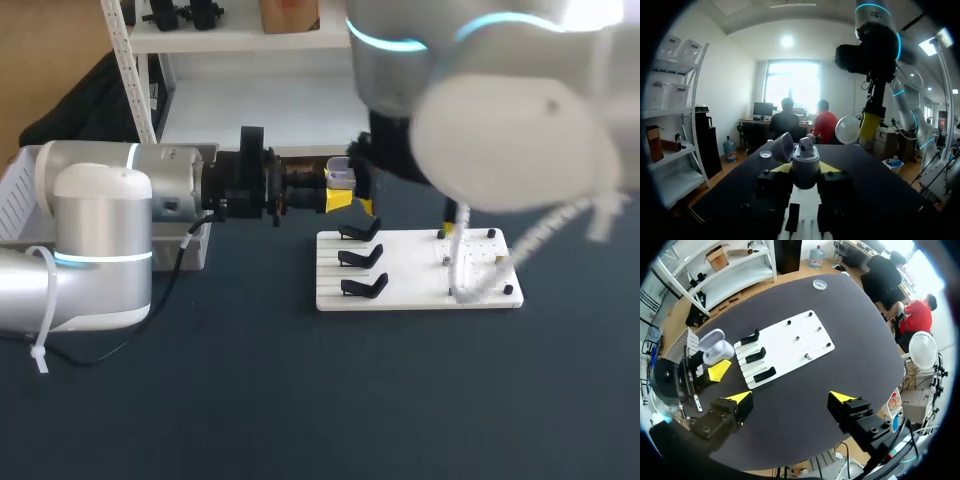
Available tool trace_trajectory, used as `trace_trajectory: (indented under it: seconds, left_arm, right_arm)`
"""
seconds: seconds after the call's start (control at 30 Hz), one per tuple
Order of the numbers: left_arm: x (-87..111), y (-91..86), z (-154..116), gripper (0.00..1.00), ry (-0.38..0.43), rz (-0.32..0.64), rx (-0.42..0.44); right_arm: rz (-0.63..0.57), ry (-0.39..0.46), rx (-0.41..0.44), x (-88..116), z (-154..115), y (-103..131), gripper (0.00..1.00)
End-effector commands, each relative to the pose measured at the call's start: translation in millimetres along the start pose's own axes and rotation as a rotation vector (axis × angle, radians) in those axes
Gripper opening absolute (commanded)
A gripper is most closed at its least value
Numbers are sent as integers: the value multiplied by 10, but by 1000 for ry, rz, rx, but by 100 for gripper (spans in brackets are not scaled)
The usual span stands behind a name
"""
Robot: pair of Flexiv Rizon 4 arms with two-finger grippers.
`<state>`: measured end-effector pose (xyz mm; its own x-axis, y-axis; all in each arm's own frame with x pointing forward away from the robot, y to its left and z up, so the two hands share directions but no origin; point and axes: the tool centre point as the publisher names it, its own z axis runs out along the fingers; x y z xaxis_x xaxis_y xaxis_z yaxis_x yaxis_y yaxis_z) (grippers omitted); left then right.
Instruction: Pick up each earbud case from the left stands, insert the matching earbuds, close the lid, and place the case in the box.
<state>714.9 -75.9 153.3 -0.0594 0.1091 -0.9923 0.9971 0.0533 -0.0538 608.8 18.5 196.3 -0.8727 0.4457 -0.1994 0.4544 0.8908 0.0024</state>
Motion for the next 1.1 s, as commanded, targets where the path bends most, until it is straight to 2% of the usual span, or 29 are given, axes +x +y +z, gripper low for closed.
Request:
trace_trajectory:
  seconds: [0.03, 0.23, 0.83, 1.0, 1.1]
  left_arm:
    - [6, -2, 2, 0, -2, 1, -2]
    - [6, -2, 2, 0, -2, 1, -2]
    - [6, -2, 2, 0, -2, 1, -2]
    - [6, -2, 2, 0, -2, 1, -2]
    - [6, -2, 2, 0, -2, 1, -2]
  right_arm:
    - [34, -96, -240, 96, 94, -366, 100]
    - [53, -62, -201, 191, 304, -519, 100]
    - [53, -62, -201, 191, 304, -519, 100]
    - [-54, -93, -251, 183, 635, -461, 100]
    - [-119, -127, -241, 157, 816, -473, 100]
